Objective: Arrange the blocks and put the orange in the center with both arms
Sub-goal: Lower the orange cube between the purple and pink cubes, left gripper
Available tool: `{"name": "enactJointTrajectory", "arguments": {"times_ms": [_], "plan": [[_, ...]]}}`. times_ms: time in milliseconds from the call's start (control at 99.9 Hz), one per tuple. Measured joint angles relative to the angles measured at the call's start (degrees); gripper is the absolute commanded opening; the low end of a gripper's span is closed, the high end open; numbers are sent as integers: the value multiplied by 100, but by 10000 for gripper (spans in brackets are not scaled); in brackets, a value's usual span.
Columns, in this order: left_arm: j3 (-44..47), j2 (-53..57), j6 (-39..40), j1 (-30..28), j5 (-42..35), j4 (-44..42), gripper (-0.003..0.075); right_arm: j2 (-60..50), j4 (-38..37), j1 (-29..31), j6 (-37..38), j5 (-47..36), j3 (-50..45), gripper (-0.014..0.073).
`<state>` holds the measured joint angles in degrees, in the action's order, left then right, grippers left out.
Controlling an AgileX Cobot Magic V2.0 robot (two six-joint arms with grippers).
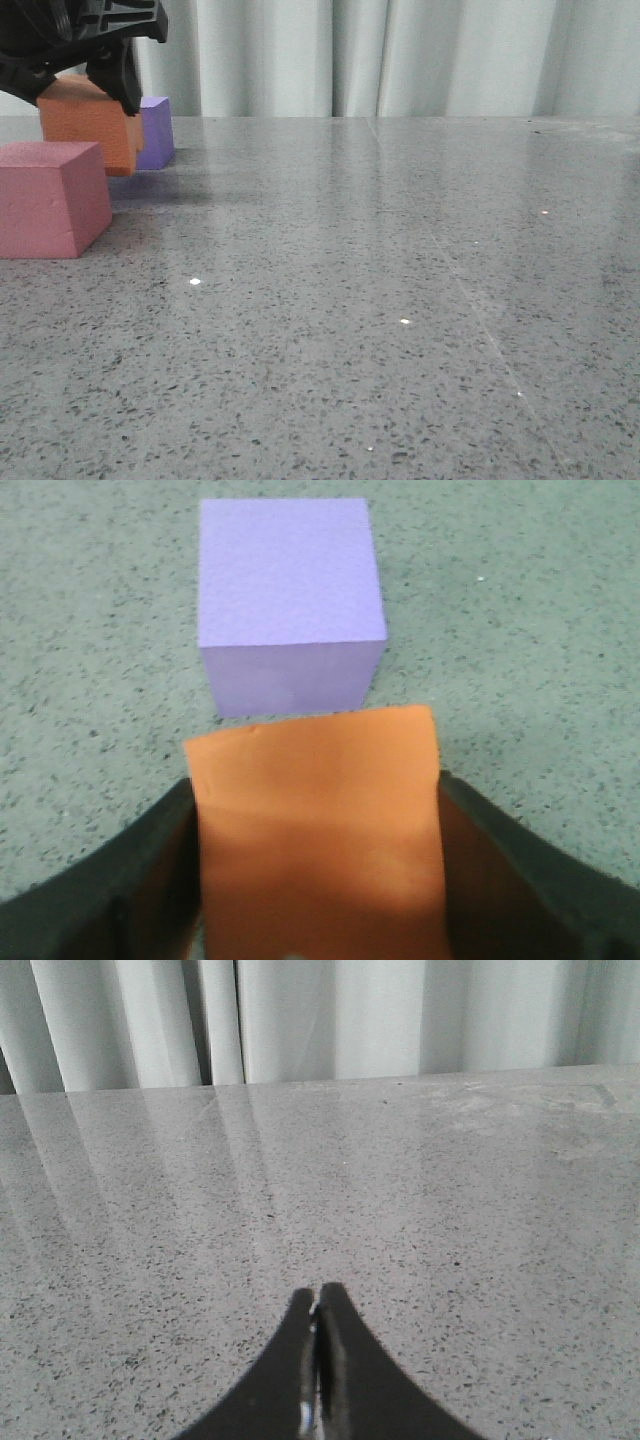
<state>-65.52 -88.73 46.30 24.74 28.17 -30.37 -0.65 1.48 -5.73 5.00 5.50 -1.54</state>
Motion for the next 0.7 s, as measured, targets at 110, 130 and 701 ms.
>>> {"name": "enactJointTrajectory", "arguments": {"times_ms": [110,130,701], "plan": [[11,0,-25,0,-77,10,321,0,0,0,0,0,0,-67],[11,0,-36,0,-77,10,321,0,0,0,0,0,0,-67],[15,-217,-123,-140,-77,67,321,0,0,0,0,0,0,-67]]}}
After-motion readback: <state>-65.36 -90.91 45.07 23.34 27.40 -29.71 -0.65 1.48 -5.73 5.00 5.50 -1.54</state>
